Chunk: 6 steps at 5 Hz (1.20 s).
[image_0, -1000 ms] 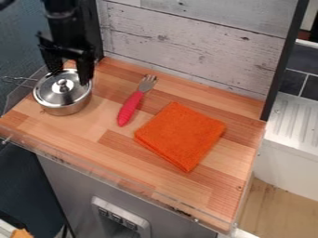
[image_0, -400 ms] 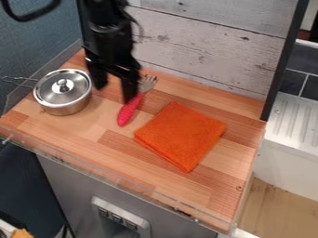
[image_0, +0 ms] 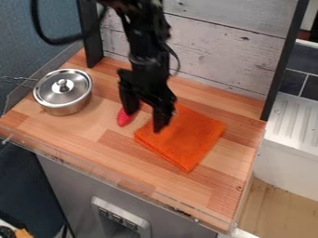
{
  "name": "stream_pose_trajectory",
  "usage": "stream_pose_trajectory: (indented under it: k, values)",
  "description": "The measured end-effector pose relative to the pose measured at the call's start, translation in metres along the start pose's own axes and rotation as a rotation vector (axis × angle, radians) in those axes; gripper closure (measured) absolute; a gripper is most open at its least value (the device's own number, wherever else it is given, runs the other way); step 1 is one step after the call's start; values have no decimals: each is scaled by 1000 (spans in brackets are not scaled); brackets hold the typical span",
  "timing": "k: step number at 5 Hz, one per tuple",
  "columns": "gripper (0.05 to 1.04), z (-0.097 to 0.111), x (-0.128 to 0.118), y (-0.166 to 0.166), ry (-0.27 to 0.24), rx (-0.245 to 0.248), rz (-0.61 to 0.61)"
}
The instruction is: Move the towel to the top of the table
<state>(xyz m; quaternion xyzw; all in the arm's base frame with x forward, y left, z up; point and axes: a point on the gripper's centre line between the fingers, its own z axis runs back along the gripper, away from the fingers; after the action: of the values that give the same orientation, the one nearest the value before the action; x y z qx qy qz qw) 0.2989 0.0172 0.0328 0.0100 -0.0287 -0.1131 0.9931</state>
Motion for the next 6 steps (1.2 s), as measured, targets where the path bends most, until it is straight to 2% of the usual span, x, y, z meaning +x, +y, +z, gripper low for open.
stream_pose_trajectory:
  k: [3, 4, 6]
  values:
    - [83, -33, 11, -24, 36, 9, 24]
    - [83, -35, 35, -28, 16, 26, 36]
    - [83, -35, 85, -34, -12, 60, 152]
